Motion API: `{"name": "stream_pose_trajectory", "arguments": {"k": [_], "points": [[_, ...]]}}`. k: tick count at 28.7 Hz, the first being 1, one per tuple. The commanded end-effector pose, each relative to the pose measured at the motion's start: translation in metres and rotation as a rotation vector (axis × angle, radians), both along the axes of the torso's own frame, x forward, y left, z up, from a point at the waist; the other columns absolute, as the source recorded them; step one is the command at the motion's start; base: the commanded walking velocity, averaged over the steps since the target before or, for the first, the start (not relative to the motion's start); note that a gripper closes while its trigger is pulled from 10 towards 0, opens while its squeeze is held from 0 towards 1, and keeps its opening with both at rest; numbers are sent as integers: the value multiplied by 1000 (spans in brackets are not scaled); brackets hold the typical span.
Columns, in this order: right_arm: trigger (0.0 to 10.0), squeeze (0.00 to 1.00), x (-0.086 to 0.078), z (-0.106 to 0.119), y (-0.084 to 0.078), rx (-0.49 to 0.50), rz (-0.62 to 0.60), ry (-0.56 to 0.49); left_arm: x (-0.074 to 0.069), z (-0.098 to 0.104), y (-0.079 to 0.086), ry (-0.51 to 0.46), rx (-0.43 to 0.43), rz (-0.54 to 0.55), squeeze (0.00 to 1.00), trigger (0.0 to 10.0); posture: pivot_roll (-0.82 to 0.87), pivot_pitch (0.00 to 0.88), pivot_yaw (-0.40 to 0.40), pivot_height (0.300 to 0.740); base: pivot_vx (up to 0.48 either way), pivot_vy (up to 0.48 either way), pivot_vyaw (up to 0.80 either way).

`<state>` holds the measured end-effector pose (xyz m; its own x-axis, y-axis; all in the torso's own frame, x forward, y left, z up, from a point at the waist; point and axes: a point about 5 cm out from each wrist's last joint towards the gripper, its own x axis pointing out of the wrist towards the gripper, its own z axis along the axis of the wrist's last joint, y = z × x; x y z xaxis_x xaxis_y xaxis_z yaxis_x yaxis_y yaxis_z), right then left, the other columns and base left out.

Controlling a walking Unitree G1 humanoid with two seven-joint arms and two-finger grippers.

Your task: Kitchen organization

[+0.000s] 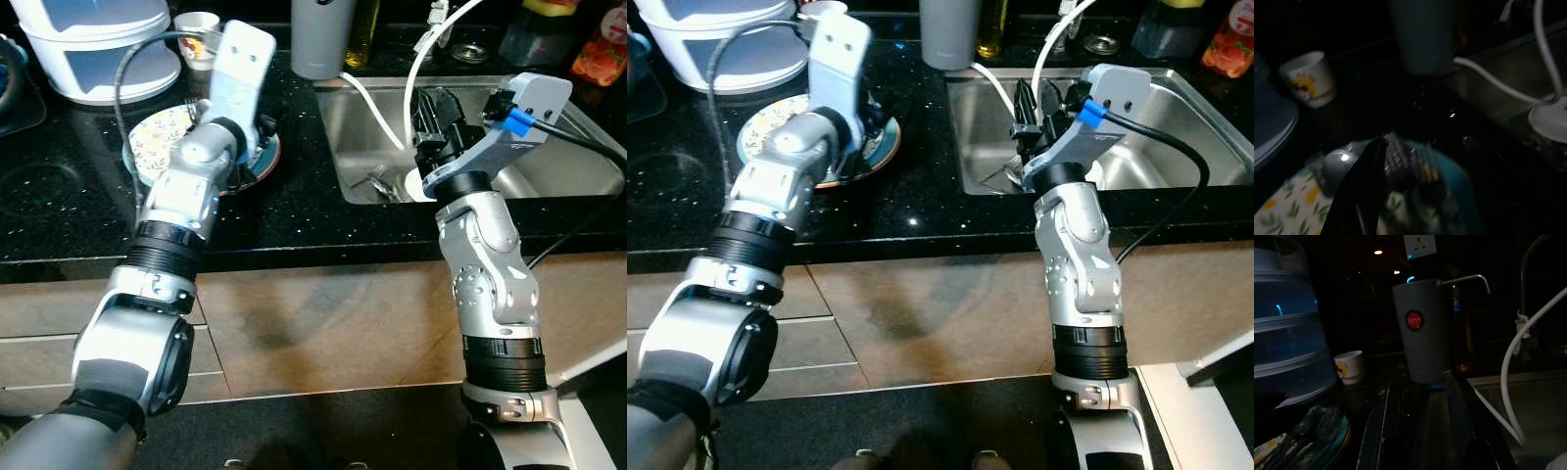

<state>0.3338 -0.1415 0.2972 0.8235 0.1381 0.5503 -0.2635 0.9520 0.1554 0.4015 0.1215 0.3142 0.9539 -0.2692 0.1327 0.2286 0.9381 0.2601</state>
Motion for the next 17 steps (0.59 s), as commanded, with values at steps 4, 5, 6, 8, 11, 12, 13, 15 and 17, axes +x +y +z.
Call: {"name": "stream_pose_trajectory", "arguments": {"k": [4, 5, 6, 8, 11, 12, 13, 15, 17], "points": [[10000, 0, -1, 1, 4, -6, 19, -5, 3, -17, 14, 92, -10, 66, 0, 10000, 156, 111, -57, 740, 0, 0, 0], [10000, 0, 0, 2, 4, -7, 21, -6, 3, -18, 14, 101, -18, 71, 0, 10000, 156, 111, -57, 740, 0, 0, 0], [10000, 0, 0, 2, 4, -11, 23, -8, 2, -20, 13, 131, -32, 66, 0, 10000, 142, 105, -57, 740, 0, 0, 0], [10000, 0, -1, 3, 4, -13, 24, -10, 1, -21, 12, 150, -40, 61, 0, 10000, 142, 105, -57, 740, 0, 0, 0], [10000, 0, -1, 3, 1, -17, 23, -12, -5, -24, 10, 206, -57, 52, 0, 10000, 142, 105, -57, 740, 0, 0, 0], [10000, 0, -1, 3, 0, -18, 21, -12, -7, -24, 9, 220, -57, 52, 0, 10000, 142, 105, -57, 740, 0, 0, 0], [10000, 0, 0, 3, 0, -19, 19, -12, -7, -24, 8, 230, -58, 49, 0, 10000, 138, 98, -56, 740, 0, 0, 0], [10000, 0, 0, 3, 0, -19, 18, -12, -6, -23, 6, 232, -54, 49, 0, 10000, 138, 98, -56, 740, 0, 0, 0], [10000, 0, 0, 3, 0, -19, 18, -13, -6, -23, 5, 233, -50, 50, 0, 10000, 135, 91, -51, 740, 0, 0, 0]]}}
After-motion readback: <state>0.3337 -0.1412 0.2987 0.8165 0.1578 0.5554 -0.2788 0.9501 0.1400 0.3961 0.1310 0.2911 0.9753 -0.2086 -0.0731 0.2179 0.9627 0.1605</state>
